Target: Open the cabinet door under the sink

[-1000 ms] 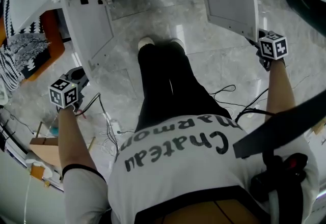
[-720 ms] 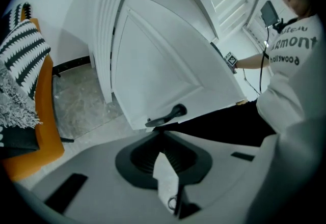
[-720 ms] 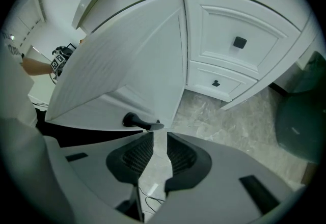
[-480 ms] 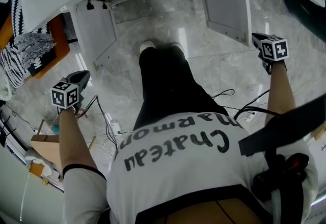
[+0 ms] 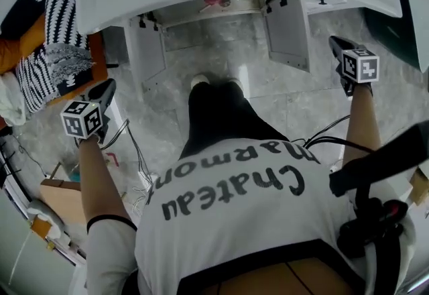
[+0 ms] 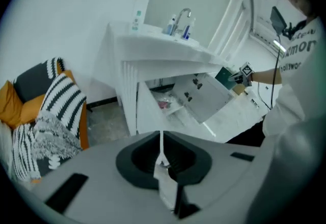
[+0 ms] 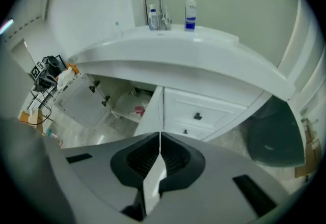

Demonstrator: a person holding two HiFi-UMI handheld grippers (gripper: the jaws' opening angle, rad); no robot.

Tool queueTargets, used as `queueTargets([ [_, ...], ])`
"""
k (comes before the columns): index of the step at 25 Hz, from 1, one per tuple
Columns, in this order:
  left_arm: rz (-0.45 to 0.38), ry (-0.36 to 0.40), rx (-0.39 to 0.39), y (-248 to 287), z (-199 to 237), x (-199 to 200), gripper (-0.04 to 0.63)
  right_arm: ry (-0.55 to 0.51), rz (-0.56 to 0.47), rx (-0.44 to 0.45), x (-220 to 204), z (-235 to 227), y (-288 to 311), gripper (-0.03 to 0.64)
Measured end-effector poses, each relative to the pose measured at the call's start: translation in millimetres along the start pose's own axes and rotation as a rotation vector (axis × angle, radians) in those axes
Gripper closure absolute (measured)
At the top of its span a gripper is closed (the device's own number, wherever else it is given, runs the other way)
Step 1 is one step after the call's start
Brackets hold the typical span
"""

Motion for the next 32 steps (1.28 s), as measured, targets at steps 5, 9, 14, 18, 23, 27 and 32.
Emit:
queueTargets([
  [5,-0.157,0.134,-0.084,-14,-55,56,0.575,-0.017,-0.196,0.091,58,57,-33,0.600],
  [9,-0.325,0.175,-0.133,-18,-100,91,0.575,-0.065,-0.289,0.179,84,111,-53,0.600],
  [14,-0.509,0.262,-0.200,-33,-157,134,0.575,-0.245,-0.332,0.271,111,174,-81,0.600],
  [18,-0.641,0.262,-0.265,-62,-200,169,0.575,-0.308,-0.455,0.334,137,221,-120,0.600],
  [23,-0.787,0.246,-0.390,-112,-246,223,0.575,-0.259,-0.658,0.422,182,258,-178,0.600],
  [27,-0.856,0.237,-0.435,-138,-269,248,0.575,-0.179,-0.760,0.549,200,275,-216,0.604],
  [32,-0.875,0.300,-0.471,-151,-287,255,0.575,-0.117,-0.830,0.684,205,289,-250,0.606],
])
Point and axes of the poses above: the fingertips, and each gripper's own axes: y forward along the fingers, z to its left, x out of its top, the point moved 5 cm from there along -y, backward along the fingers, and after that the axes turned 2 degrees about y, right-handed, at the moved point
